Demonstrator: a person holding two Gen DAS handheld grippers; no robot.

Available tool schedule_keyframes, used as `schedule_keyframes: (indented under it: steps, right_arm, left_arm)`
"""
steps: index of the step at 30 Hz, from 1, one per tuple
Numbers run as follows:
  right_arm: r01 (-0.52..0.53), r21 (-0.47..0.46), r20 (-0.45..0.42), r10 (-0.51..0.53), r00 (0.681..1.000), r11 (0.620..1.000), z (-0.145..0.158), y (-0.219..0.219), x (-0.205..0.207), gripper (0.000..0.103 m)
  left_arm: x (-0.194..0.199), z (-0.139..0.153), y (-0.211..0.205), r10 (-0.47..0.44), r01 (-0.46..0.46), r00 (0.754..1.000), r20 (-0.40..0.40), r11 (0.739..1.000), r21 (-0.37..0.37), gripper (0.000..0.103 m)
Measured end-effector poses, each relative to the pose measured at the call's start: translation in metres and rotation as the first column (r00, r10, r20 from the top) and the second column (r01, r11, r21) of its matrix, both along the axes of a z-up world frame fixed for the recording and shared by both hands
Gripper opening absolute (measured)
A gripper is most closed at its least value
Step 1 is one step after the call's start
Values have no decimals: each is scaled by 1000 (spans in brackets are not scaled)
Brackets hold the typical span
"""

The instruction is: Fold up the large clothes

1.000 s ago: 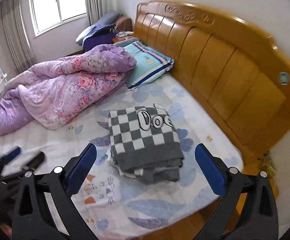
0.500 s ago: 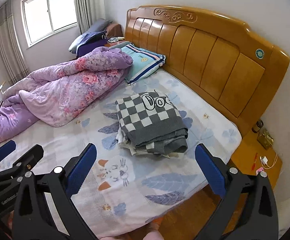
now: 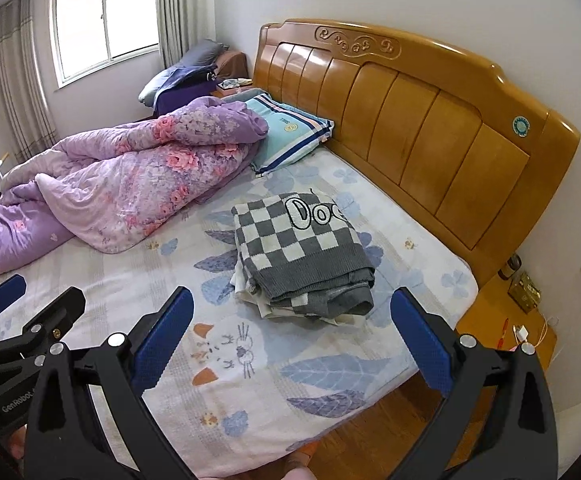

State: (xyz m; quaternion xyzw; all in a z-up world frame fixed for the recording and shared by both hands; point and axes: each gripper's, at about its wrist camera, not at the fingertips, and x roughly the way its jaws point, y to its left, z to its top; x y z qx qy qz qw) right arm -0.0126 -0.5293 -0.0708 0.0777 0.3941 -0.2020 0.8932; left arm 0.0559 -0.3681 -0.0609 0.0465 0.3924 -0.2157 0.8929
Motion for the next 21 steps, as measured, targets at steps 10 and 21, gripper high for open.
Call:
schedule_keyframes:
  steps: [10, 21]
  right_arm:
    - [-62, 8, -15, 62, 998, 998, -3, 16, 15, 95]
    - [-134, 11, -49, 134, 990, 991, -9, 35, 32, 95]
  left_arm:
    - [1, -3, 16, 44, -44, 999, -17, 998, 37, 93]
    - [3, -5, 38, 112, -110, 993, -33, 992, 57, 93]
